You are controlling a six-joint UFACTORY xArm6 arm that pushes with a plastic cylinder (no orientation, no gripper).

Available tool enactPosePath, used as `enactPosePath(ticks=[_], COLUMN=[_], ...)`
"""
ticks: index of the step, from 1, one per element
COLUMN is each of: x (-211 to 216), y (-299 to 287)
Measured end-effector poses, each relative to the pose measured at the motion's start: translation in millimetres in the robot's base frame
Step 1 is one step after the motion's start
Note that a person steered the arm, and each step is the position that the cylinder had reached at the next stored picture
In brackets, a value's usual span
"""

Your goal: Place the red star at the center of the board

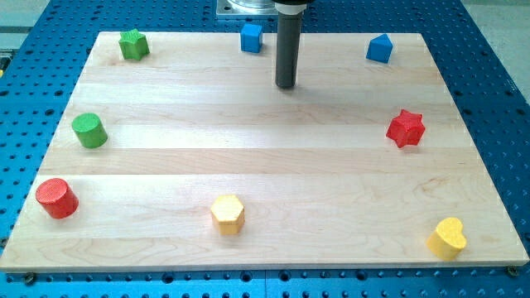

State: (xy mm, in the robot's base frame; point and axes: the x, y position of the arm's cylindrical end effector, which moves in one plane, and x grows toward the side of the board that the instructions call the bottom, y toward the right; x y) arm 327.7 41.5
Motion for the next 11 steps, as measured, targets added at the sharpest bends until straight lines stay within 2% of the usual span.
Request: enactPosePath(ticks=[1, 2, 3, 4, 5, 6, 7, 8, 9, 11], x=[0.6, 8.0, 12.1, 66.5, 128.2, 126.7, 95.1, 82.4, 88.6, 104.1], y=[-11.4, 12.9, 102.0, 218.1, 251.1, 201.3, 160.0, 46.4, 43.4, -31.0])
